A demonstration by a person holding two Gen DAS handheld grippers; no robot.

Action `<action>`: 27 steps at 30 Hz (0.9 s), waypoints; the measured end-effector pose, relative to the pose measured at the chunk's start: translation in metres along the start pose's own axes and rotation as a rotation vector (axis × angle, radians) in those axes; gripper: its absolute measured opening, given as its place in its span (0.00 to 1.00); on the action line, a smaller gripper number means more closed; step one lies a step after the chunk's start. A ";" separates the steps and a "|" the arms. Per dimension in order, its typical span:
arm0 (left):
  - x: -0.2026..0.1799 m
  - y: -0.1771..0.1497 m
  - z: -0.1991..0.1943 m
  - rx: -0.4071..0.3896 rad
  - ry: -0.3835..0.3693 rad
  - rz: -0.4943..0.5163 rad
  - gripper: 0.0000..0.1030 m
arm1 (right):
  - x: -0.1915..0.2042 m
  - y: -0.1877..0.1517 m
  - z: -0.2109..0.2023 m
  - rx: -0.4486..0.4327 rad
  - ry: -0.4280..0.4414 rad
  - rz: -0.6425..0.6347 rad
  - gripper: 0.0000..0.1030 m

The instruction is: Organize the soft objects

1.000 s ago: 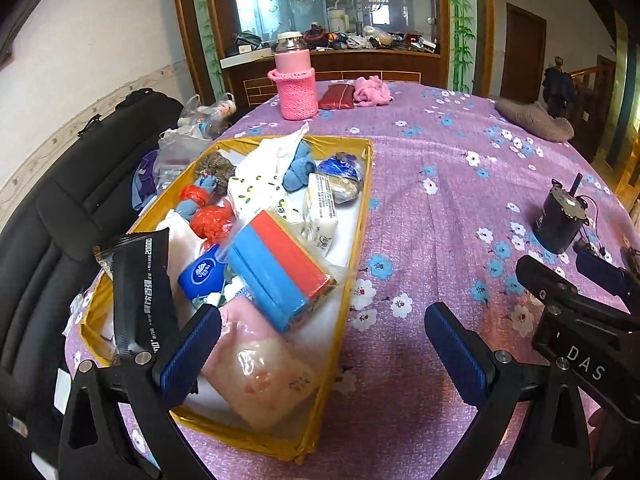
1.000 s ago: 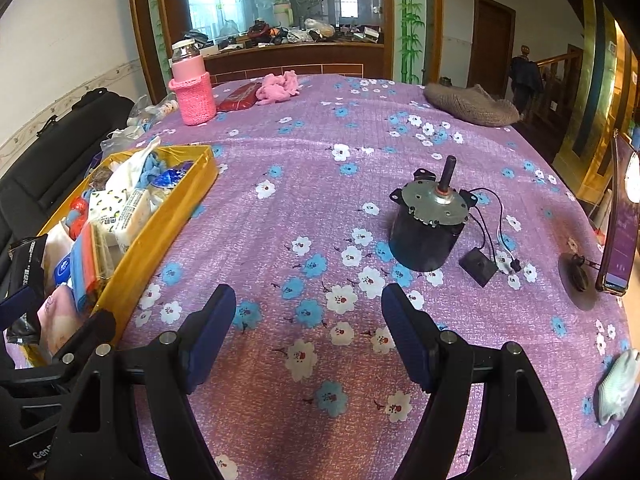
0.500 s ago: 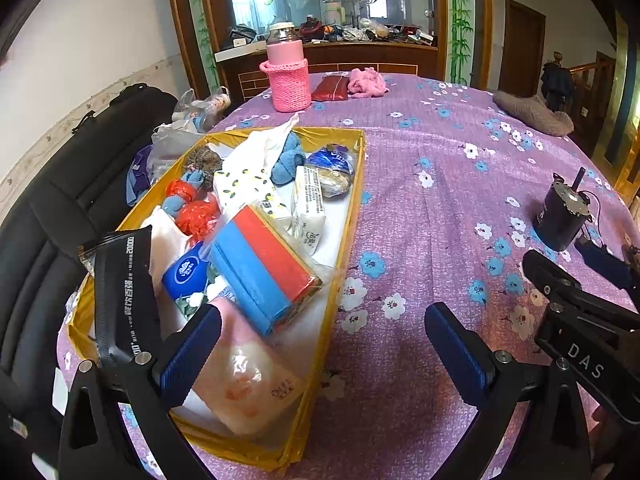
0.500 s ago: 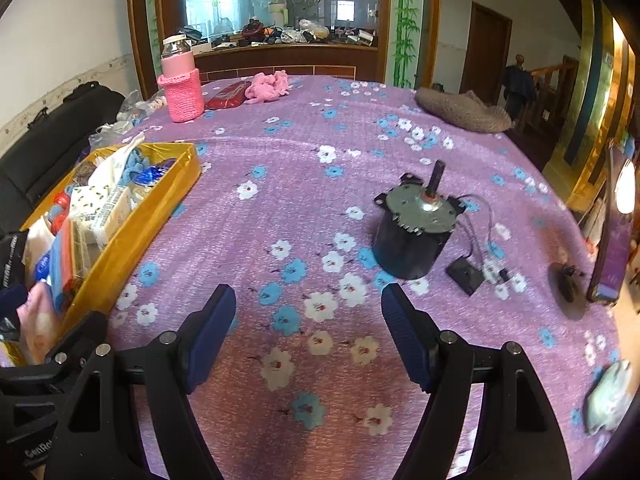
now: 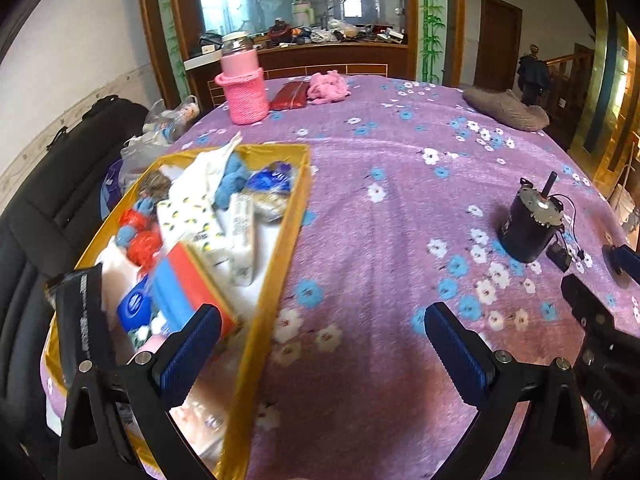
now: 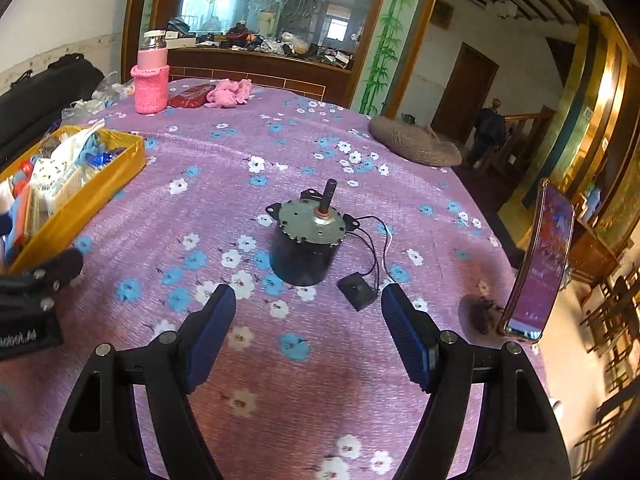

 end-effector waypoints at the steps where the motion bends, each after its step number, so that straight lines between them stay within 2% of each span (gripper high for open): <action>1: -0.002 0.002 0.002 0.002 0.000 0.003 1.00 | 0.000 0.000 0.001 -0.004 0.001 -0.008 0.73; 5: -0.008 0.010 0.008 0.006 0.004 -0.002 0.99 | 0.004 0.003 0.005 -0.012 0.025 -0.025 0.73; 14: 0.003 0.019 0.007 -0.029 0.063 -0.065 1.00 | 0.015 0.012 0.008 -0.033 0.076 -0.049 0.73; 27: -0.012 0.018 -0.006 -0.066 0.058 -0.001 1.00 | -0.005 0.006 0.005 -0.023 0.065 -0.005 0.73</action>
Point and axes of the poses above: each gripper's, at about its wrist camera, not at the fingertips, and z roughly the way its jaws point, x to its left, y to its top, the point moved 5 cm from there along z, roughly the way its jaws point, and after that the axes turned 11 degrees about -y, right-handed, at the moved point
